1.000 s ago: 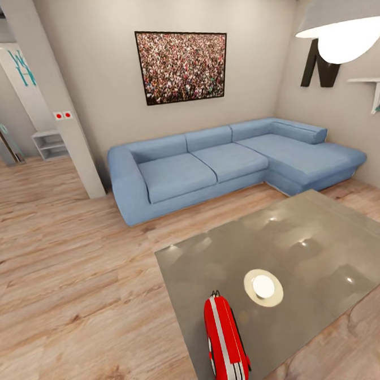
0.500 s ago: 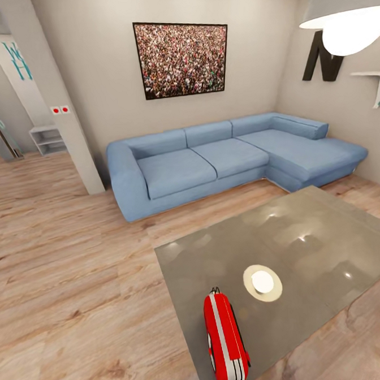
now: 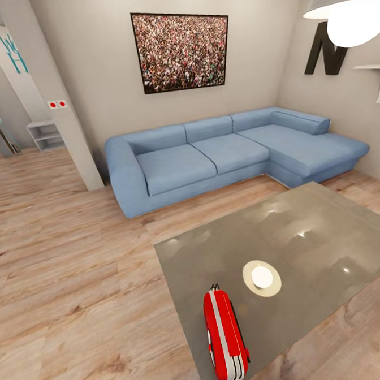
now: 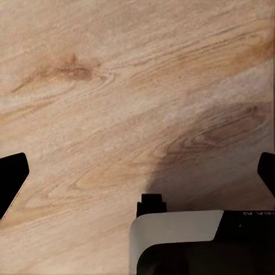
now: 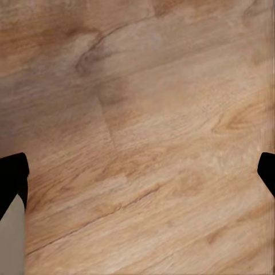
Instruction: Turn on the radio receiver that's on the table in the living room.
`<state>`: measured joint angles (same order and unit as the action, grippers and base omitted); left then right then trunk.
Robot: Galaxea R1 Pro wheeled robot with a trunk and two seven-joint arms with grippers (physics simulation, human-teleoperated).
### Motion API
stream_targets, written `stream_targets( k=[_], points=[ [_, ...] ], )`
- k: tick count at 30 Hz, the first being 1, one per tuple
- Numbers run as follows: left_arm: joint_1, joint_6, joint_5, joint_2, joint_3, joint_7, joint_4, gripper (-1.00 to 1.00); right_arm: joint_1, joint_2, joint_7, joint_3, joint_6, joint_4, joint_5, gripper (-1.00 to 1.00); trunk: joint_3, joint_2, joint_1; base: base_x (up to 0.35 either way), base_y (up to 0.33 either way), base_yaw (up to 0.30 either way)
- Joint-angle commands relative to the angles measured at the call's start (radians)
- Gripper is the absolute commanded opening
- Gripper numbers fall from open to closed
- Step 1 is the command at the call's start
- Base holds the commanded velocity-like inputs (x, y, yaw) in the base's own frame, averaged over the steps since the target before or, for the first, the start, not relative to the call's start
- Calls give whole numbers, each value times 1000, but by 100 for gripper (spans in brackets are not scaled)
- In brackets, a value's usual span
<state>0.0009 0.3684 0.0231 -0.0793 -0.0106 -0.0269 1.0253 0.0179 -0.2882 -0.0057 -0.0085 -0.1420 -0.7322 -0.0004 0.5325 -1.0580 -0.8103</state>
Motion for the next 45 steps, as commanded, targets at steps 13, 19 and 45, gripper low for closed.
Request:
stream_targets(
  k=[13,19,45],
  points=[
    [-55,74,0,-50,0,-108,74,100,59,-44,2,-5,-46,-89,-1,100,21,0,0,0,0,0],
    [-76,97,-4,-75,-2,-111,97,100,79,-47,-1,-6,-49,-128,1,100,31,0,0,0,0,0],
    [-153,103,-14,-74,-2,-104,71,100,212,-55,-4,-7,-104,-144,3,100,74,0,0,0,0,0]
  ],
)
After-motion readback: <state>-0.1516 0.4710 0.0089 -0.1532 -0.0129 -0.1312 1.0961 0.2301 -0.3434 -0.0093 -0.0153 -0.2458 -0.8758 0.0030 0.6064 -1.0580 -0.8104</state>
